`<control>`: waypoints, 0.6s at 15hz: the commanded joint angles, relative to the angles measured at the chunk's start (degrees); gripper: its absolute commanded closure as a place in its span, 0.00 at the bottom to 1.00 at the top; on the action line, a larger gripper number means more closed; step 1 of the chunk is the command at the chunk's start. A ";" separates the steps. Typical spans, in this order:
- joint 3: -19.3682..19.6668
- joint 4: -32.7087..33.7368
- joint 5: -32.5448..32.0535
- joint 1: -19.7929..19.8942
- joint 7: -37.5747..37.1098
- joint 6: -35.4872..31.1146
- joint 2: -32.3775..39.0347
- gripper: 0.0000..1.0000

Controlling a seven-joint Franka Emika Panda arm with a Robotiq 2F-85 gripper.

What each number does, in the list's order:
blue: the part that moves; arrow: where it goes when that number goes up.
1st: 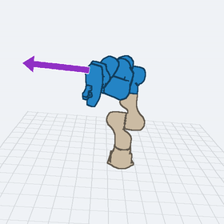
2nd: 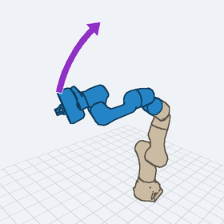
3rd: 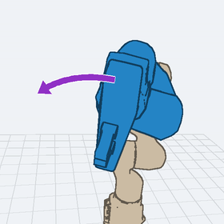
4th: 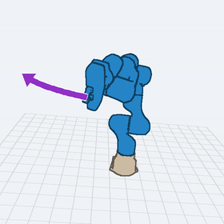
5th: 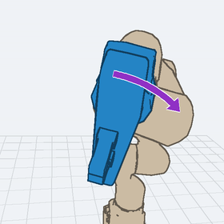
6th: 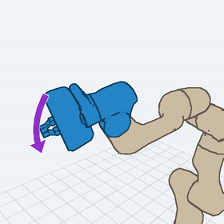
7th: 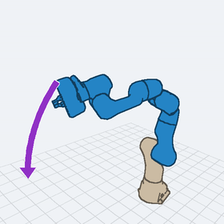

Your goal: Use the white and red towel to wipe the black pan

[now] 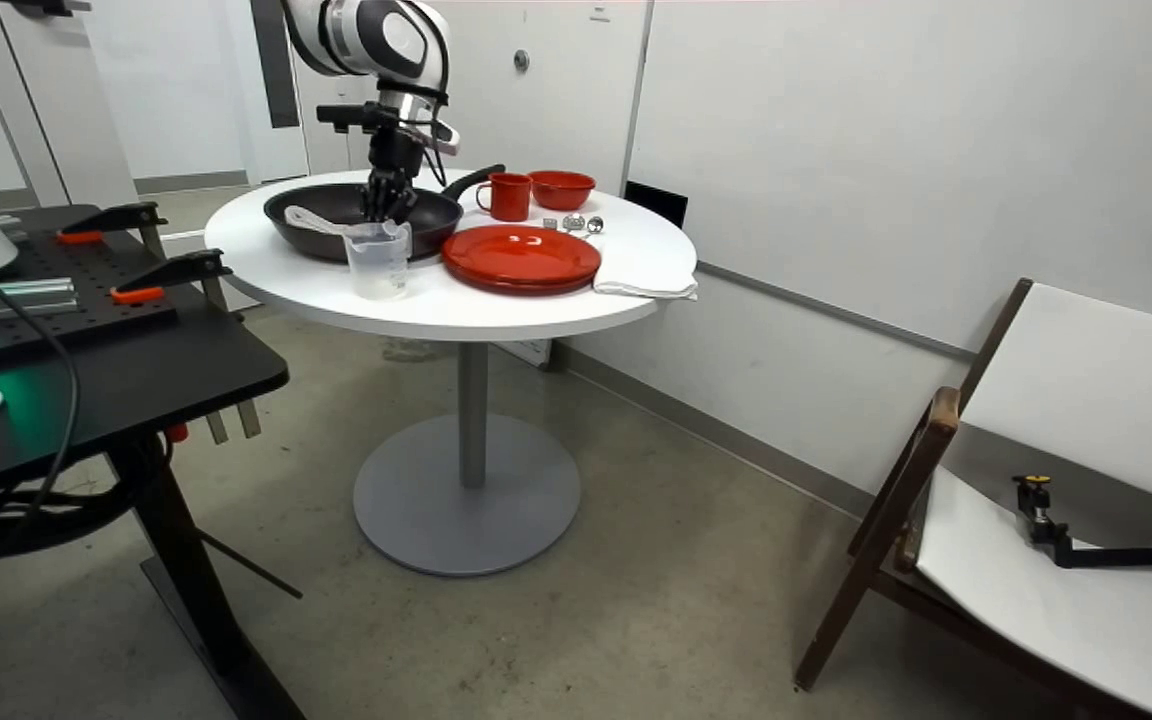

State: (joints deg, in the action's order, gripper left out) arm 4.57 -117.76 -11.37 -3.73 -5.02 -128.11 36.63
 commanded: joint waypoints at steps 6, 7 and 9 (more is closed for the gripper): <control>4.92 0.52 -14.02 -5.49 -9.28 -10.13 0.29 0.97; 4.41 0.24 -13.43 -5.38 -9.49 -11.67 -0.07 0.97; 3.11 -0.38 -11.65 -5.26 -9.46 -15.54 -0.87 0.97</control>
State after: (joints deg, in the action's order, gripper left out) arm 8.50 -117.48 -23.57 -8.54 -12.86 -139.09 36.65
